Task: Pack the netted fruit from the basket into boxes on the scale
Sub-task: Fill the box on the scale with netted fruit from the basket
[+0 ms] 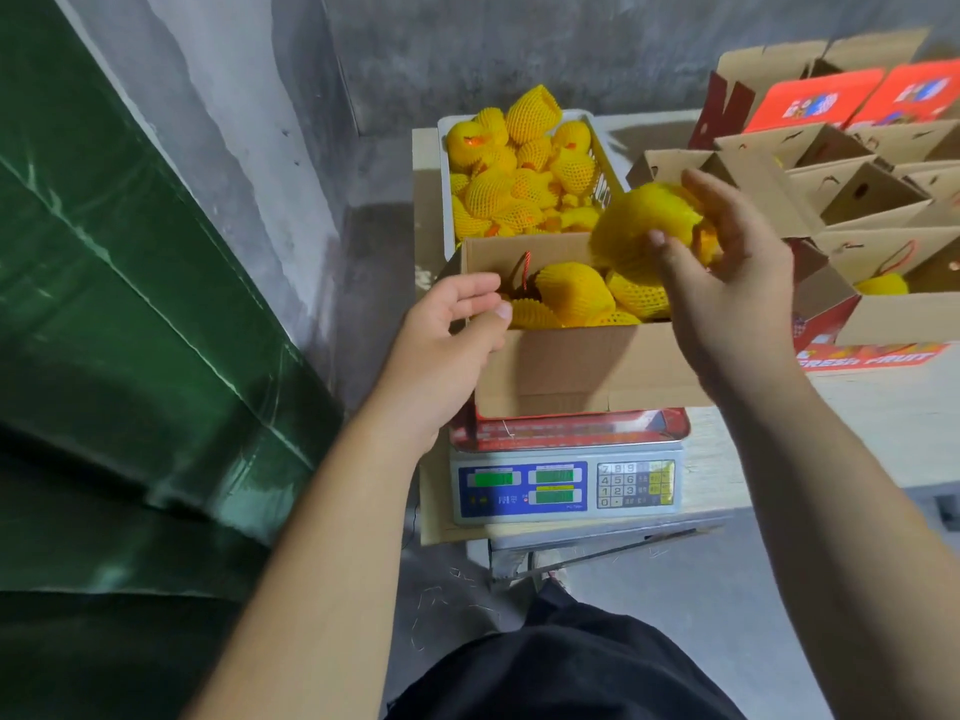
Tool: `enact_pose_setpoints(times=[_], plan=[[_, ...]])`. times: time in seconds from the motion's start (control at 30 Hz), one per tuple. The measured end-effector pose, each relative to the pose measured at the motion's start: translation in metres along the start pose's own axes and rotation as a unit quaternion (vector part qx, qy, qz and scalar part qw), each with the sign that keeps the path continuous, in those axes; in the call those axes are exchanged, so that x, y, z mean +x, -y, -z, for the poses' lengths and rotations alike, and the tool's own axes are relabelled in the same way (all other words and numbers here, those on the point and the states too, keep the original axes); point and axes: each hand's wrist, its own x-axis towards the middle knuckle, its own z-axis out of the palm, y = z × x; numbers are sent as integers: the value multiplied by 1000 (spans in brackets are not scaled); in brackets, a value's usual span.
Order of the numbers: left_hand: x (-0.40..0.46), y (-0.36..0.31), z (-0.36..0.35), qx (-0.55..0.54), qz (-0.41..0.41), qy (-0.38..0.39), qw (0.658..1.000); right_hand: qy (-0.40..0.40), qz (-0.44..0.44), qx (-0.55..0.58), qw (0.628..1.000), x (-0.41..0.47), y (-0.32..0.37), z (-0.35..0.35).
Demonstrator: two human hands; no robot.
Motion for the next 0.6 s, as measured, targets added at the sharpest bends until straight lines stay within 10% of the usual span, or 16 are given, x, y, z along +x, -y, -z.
enact_pose_setpoints(times=[0.13,0.6], plan=[[1,1,-1,18,9,-3,1000,156,-22,-175,972,10,-22,10],[-1,1,-4,63,1,8,998,151,-66,-51,985,-20,-25,-7]])
